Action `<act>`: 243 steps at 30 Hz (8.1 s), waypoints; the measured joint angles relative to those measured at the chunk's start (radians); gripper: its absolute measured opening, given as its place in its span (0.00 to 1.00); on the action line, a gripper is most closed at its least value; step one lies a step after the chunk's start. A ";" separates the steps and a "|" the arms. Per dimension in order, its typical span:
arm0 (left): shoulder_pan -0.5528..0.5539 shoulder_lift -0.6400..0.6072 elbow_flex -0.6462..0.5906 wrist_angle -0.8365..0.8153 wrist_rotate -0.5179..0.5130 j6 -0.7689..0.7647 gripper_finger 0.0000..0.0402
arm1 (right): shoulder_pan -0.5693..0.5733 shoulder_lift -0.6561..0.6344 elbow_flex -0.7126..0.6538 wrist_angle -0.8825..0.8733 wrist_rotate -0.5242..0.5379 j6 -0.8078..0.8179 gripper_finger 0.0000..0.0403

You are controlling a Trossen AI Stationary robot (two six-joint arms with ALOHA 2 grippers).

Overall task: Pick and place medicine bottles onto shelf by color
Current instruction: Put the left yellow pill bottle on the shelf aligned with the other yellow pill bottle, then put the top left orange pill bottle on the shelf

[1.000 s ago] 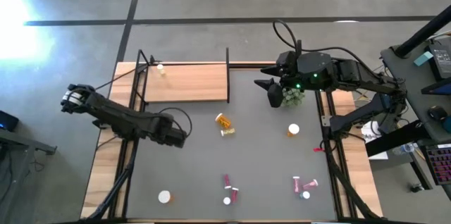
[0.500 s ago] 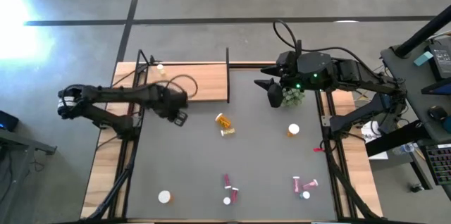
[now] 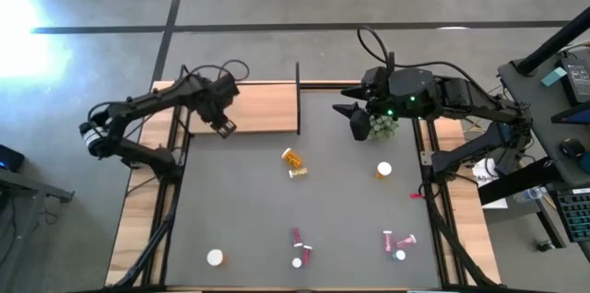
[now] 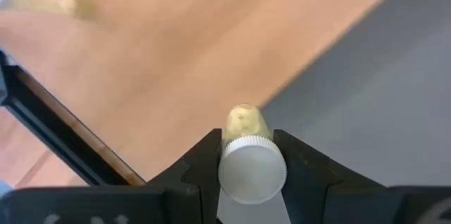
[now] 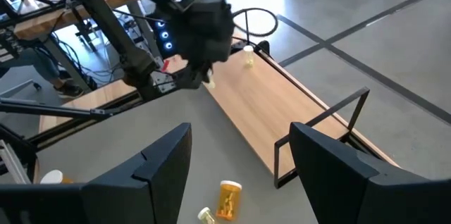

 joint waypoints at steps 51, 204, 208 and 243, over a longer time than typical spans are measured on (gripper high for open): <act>0.356 0.122 0.011 0.186 0.007 0.320 0.27 | 0.000 0.000 0.000 0.000 0.000 0.000 0.57; -0.765 -0.063 0.107 0.025 0.099 -0.731 0.50 | 0.001 0.445 0.000 -0.179 -0.076 0.123 0.57; -0.764 -0.063 0.107 0.007 0.099 -0.731 0.50 | 0.002 0.525 -0.005 -0.179 -0.077 0.150 0.57; -0.764 -0.063 0.107 0.009 0.094 -0.730 0.50 | 0.002 0.779 -0.042 0.093 -0.132 0.323 0.57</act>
